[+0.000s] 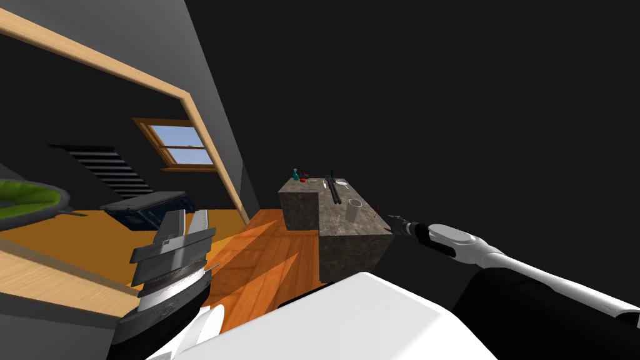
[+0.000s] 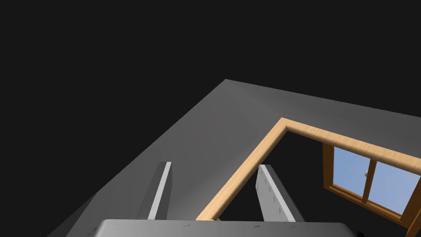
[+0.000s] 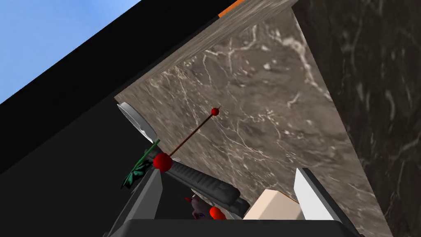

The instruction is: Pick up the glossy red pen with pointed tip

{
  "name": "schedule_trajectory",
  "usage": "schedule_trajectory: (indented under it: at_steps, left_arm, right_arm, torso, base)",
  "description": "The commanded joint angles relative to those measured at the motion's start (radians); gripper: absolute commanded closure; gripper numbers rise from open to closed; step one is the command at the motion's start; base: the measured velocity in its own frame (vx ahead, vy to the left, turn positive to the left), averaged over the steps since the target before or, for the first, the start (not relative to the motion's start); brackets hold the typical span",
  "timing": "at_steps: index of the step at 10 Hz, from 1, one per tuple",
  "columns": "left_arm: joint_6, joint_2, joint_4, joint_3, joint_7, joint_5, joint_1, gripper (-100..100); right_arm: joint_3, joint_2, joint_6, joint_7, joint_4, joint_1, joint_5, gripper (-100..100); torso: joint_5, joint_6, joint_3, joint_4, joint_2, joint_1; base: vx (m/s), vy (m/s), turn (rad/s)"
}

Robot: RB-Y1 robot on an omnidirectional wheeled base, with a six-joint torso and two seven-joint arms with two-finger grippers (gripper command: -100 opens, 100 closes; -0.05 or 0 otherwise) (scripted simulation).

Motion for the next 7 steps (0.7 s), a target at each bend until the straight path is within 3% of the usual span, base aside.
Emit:
schedule_trajectory:
  at_steps: [1, 4, 7]
  left_arm:
    - [0.0, 0.0, 0.0, 0.0, 0.0, 0.0, 0.0, 0]
    - [0.0, 0.0, 0.0, 0.0, 0.0, 0.0, 0.0, 0]
    - [0.0, 0.0, 0.0, 0.0, 0.0, 0.0, 0.0, 0]
  right_arm:
    - [-0.015, -0.05, -0.015, 0.036, 0.05, -0.016, 0.028, -100]
    - [-0.011, -0.113, -0.025, 0.083, 0.109, -0.043, 0.076, -100]
    - [0.013, -0.147, -0.047, 0.125, 0.15, -0.057, 0.118, -100]
  torso:
    - [0.0, 0.0, 0.0, 0.0, 0.0, 0.0]
    - [0.0, 0.0, 0.0, 0.0, 0.001, 0.0]
    - [-0.001, 0.001, 0.002, 0.001, 0.004, -0.002]
  base:
    - [0.036, -0.011, 0.205]
    - [0.021, -0.014, 0.205]
    - [-0.027, -0.036, 0.132]
